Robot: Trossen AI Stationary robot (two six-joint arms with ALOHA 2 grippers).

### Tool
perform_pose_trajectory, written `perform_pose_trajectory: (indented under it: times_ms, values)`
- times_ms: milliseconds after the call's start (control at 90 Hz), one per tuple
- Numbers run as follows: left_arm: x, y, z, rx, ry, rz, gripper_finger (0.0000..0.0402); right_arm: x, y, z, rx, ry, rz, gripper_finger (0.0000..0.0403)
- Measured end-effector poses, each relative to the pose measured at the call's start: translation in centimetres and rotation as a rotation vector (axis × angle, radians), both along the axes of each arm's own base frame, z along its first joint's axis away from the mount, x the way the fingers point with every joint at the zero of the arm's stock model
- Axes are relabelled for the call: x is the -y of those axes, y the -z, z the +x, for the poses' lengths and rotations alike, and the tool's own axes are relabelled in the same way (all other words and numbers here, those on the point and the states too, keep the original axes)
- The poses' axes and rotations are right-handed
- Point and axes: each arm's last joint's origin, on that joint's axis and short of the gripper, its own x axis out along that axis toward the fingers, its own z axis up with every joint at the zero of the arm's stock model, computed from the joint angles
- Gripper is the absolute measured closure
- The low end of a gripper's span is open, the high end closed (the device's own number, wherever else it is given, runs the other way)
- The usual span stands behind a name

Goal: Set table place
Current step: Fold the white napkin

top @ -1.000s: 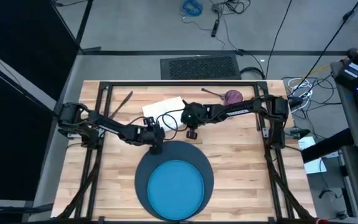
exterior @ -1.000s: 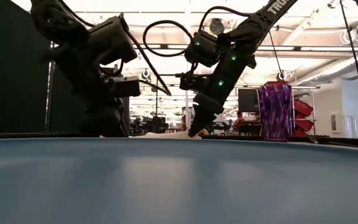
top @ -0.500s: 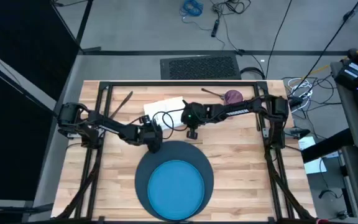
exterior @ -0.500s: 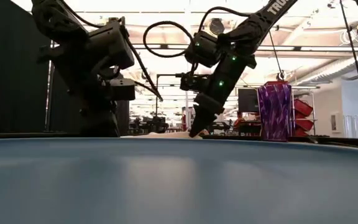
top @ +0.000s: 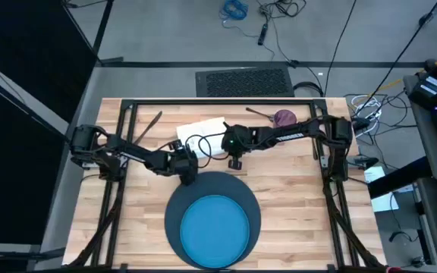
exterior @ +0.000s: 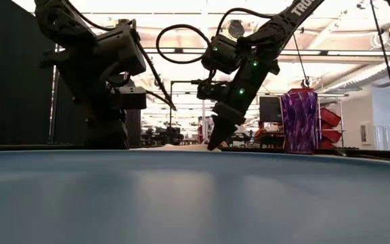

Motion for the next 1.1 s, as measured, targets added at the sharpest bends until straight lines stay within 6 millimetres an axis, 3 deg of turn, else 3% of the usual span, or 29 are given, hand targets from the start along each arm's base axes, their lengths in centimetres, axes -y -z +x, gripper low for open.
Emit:
perform_pose_trajectory:
  times_ms: [233, 356, 622, 767, 922, 1100]
  values:
    - [0.1, 0.1, 0.1, 0.003, 0.018, -0.028, 0.0392, 0.0, 0.0, 0.0, -0.002, 0.000, 0.000, 0.0403]
    - [0.2, -0.2, 0.3, -0.005, 0.043, -0.019, 0.0400, 0.0, 0.0, 0.0, -0.001, 0.000, 0.000, 0.0403]
    - [0.8, -4.0, 0.9, 0.076, 0.077, 0.013, 0.0401, 0.2, -1.4, 0.6, -0.016, -0.006, -0.008, 0.0403]
    - [0.8, -4.7, 0.3, 0.069, 0.039, 0.015, 0.0401, -0.1, -2.3, 0.8, -0.060, -0.010, 0.005, 0.0403]
    - [0.9, -5.5, -0.2, 0.080, 0.017, 0.054, 0.0401, 0.0, -3.8, 1.0, -0.118, -0.020, 0.018, 0.0403]
    - [0.2, -6.1, -0.5, 0.085, -0.031, 0.142, 0.0401, 1.3, -6.0, 1.9, -0.059, -0.035, -0.030, 0.0403]
